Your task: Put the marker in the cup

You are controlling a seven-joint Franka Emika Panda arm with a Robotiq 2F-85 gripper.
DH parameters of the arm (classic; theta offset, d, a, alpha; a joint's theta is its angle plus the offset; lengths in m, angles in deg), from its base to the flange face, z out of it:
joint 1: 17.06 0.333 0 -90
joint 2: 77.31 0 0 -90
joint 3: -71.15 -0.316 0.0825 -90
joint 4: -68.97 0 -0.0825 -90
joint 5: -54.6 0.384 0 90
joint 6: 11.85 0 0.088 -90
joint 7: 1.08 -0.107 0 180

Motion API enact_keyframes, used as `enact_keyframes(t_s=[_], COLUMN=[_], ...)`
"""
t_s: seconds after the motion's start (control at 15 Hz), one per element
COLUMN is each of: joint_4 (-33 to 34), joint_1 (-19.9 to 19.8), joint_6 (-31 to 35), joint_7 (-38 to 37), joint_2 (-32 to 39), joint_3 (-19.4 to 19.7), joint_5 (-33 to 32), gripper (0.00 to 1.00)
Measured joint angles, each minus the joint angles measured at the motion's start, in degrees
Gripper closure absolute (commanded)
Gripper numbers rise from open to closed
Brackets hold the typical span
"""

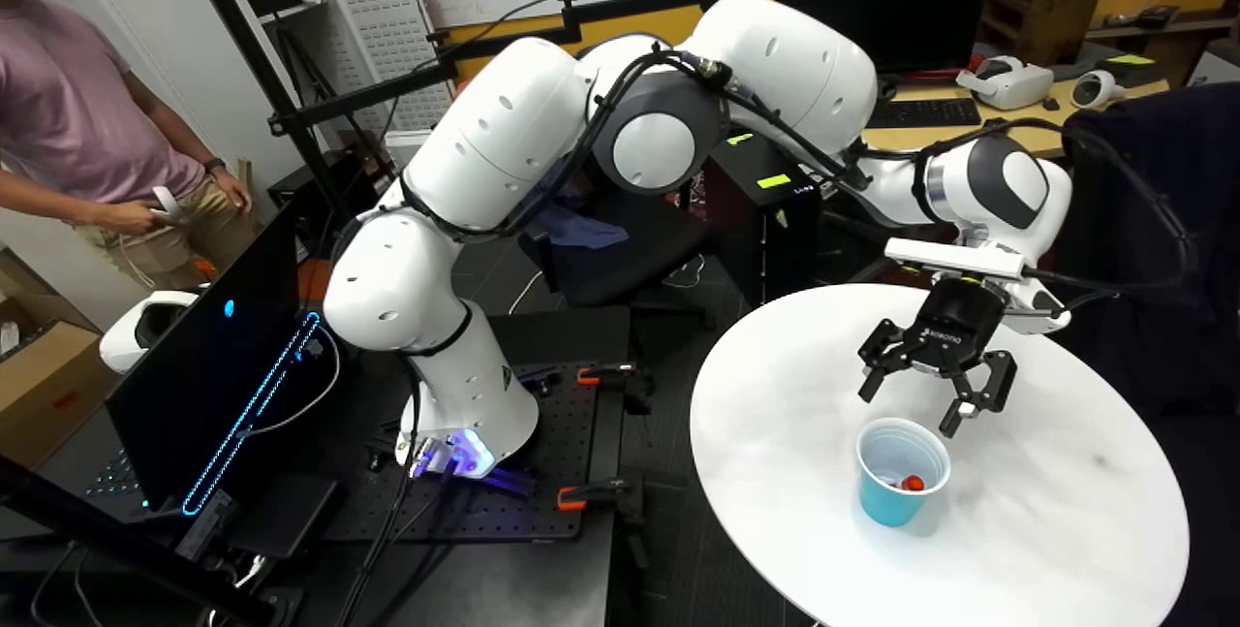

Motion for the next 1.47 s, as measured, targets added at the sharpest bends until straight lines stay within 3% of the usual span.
enact_keyframes(t_s=[0.27,0.67,1.47], joint_4=[-2.5,-12.4,-44.6], joint_1=[-0.1,-1.1,-2.8], joint_6=[2.9,15.9,61.3], joint_7=[-5.5,-12.5,-18.3], joint_2=[-6.0,-17.8,-40.4], joint_3=[-0.4,-0.4,0.2], joint_5=[2.7,12.9,25.2], gripper=[0.00,0.00,0.00])
